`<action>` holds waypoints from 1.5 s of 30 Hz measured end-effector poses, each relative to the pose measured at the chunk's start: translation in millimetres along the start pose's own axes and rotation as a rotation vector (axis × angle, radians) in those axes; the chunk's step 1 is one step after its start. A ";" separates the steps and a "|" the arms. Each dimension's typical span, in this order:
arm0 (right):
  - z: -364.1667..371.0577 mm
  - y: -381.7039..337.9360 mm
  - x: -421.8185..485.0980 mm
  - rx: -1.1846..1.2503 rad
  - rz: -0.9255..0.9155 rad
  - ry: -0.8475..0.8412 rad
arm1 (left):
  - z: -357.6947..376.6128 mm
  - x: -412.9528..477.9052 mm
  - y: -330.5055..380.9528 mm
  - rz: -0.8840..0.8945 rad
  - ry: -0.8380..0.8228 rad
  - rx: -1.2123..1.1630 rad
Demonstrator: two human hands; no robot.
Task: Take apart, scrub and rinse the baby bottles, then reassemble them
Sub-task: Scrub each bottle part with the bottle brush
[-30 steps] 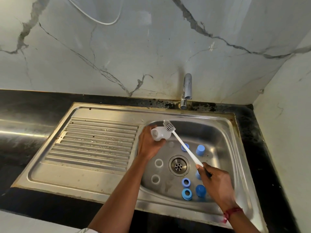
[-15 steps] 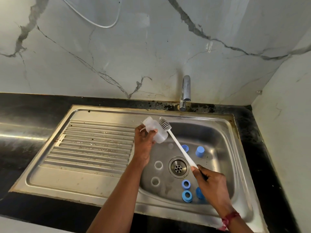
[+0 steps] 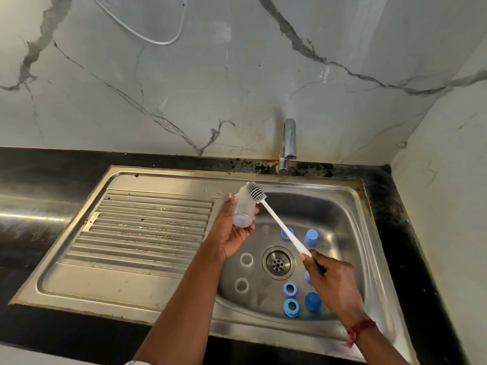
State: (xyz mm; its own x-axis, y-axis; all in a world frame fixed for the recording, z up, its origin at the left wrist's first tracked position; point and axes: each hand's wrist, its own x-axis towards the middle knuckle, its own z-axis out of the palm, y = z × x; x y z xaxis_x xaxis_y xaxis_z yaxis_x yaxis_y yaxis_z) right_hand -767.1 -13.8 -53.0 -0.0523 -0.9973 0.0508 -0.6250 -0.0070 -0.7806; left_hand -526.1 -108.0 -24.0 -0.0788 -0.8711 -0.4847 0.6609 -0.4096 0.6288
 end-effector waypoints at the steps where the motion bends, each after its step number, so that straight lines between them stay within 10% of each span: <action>1: -0.2 1.4 -1.5 -0.008 -0.019 0.003 | 0.0 0.3 1.2 -0.008 -0.002 -0.038; 15: -10.4 14.3 -2.8 -0.156 -0.358 0.003 | 0.9 -1.3 1.7 -0.157 -0.096 -0.143; 45: 10.8 -24.6 -3.7 -0.032 -0.109 -0.013 | -2.1 0.8 -7.6 0.142 0.057 -0.157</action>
State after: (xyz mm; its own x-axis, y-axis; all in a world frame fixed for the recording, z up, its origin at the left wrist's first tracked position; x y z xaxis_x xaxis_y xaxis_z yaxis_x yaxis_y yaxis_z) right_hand -743.1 -10.7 -40.7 0.0273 -0.9916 0.1263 -0.6508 -0.1135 -0.7507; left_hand -529.6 -105.0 -30.4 0.0624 -0.8985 -0.4346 0.7708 -0.2332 0.5928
